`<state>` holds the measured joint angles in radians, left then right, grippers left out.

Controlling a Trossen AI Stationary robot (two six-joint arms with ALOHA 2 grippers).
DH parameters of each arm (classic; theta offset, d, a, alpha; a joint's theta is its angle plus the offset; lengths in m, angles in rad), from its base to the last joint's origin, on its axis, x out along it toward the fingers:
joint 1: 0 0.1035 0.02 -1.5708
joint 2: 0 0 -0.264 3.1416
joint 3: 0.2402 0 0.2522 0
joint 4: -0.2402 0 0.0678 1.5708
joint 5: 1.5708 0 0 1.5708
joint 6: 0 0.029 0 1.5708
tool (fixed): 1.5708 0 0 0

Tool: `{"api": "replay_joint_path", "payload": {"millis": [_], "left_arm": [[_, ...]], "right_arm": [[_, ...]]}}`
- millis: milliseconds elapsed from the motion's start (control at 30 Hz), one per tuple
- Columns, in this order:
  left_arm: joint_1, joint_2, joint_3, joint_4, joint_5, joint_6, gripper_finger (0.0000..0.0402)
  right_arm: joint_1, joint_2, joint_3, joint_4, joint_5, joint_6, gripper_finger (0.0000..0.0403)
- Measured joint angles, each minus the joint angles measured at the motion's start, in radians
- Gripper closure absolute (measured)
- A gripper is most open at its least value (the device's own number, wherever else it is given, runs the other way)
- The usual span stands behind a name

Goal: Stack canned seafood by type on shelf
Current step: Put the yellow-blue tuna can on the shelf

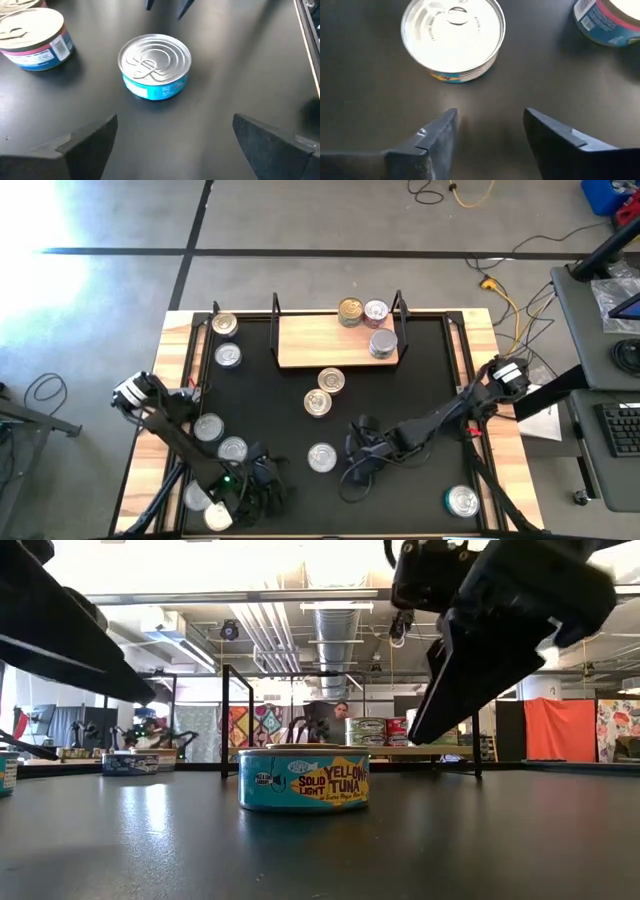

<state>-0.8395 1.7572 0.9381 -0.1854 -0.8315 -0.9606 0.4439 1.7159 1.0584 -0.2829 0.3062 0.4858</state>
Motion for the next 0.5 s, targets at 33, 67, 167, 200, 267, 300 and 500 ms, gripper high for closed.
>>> {"api": "replay_joint_path", "payload": {"millis": [33,67,167,200,267,300,500], "left_arm": [[0.007,-0.002,-0.006,0.002,0.0,0.004,0.0018],[0.014,-0.002,-0.014,0.002,0.006,0.013,0.0017],[0.058,0.015,-0.024,-0.005,0.097,0.057,0.0014],[0.072,0.02,-0.024,0.0,0.135,0.073,0.0013],[0.096,0.029,-0.024,0.006,0.166,0.105,0.0013],[0.103,0.032,-0.024,0.014,0.163,0.114,0.0013],[0.142,0.032,-0.024,0.002,0.132,0.148,0.0013]], "right_arm": [[-0.005,0.006,0.0,0.005,0.001,-0.014,0.0168],[-0.01,0.015,0.0,0.013,0.001,-0.031,0.0162],[-0.018,0.035,0.0,0.023,-0.024,-0.033,0.0142],[-0.019,0.041,0.003,0.023,-0.039,-0.028,0.0135],[-0.019,0.052,0.013,0.016,-0.06,-0.007,0.0122],[-0.019,0.056,0.022,0.005,-0.065,0.003,0.0115],[-0.01,0.072,0.091,-0.047,-0.078,0.054,0.0066]]}}
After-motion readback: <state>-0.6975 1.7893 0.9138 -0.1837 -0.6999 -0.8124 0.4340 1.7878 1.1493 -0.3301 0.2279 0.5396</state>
